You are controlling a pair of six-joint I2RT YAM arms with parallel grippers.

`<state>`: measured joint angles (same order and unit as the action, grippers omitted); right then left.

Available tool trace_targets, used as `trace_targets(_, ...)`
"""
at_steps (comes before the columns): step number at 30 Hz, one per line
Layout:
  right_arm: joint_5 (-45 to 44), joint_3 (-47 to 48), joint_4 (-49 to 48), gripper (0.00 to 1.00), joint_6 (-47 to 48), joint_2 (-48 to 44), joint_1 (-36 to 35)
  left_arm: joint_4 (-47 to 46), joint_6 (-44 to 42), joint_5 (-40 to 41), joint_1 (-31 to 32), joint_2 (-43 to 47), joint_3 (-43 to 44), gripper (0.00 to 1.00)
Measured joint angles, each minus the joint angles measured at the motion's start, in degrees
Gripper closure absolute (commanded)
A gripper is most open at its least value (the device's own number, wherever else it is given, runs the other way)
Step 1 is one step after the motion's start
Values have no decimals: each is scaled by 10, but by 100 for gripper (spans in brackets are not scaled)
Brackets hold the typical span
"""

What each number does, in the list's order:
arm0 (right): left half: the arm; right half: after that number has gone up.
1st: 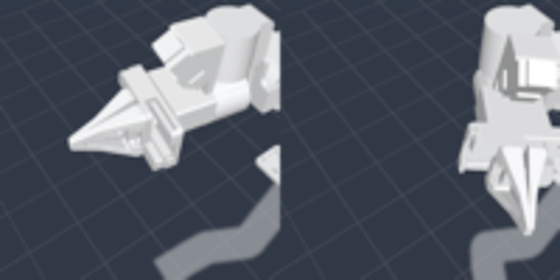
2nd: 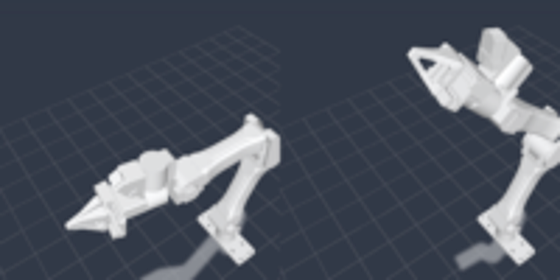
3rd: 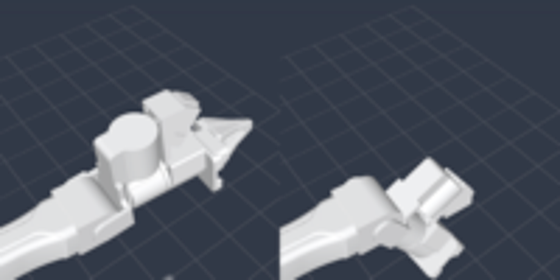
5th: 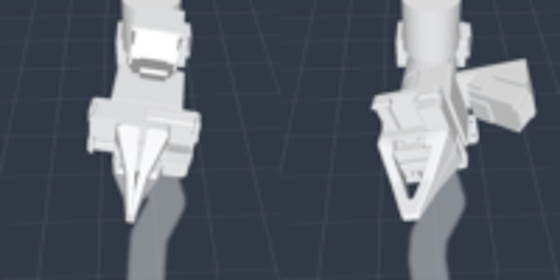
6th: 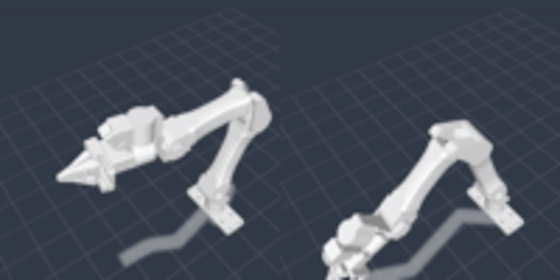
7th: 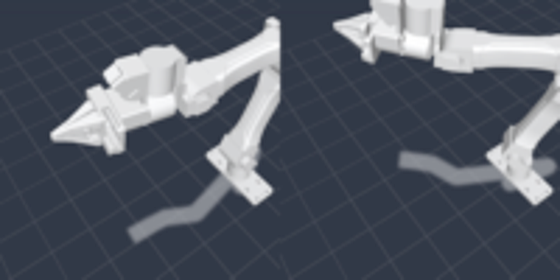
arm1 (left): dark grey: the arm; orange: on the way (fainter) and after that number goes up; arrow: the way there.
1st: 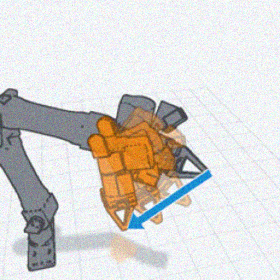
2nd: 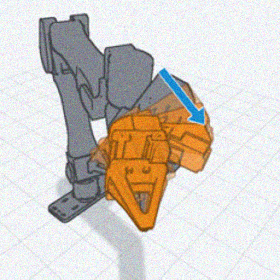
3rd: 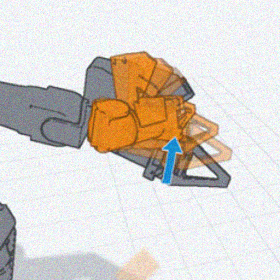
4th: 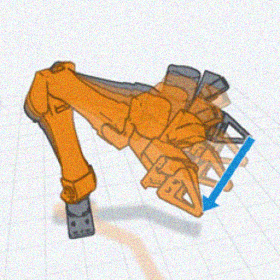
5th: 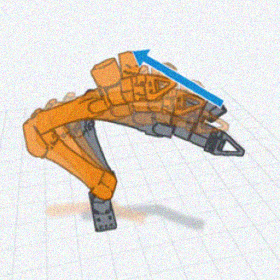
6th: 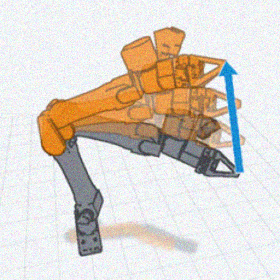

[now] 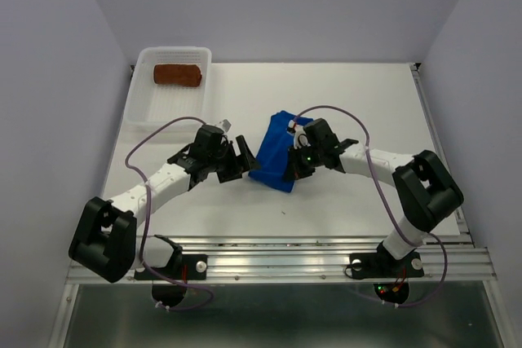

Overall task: Roll the towels
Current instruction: Roll the towel

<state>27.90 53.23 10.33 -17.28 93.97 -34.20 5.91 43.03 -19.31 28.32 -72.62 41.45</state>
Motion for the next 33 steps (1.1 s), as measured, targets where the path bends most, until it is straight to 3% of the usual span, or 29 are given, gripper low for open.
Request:
trace_targets(17,41,35,8,99,-37,71,46,-40,-27,-3,14,-103,-2,18)
trace_targets(22,43,42,13,94,-30,82,46,-40,-30,5,14,-134,6,20)
trace_targets(27,40,50,25,86,-13,87,46,-62,-27,17,14,-169,23,24)
trace_targets(29,34,52,30,70,-4,87,46,-73,-22,16,13,-179,27,27)
trace_targets(33,15,55,42,55,22,87,46,-82,-9,21,14,-202,43,35)
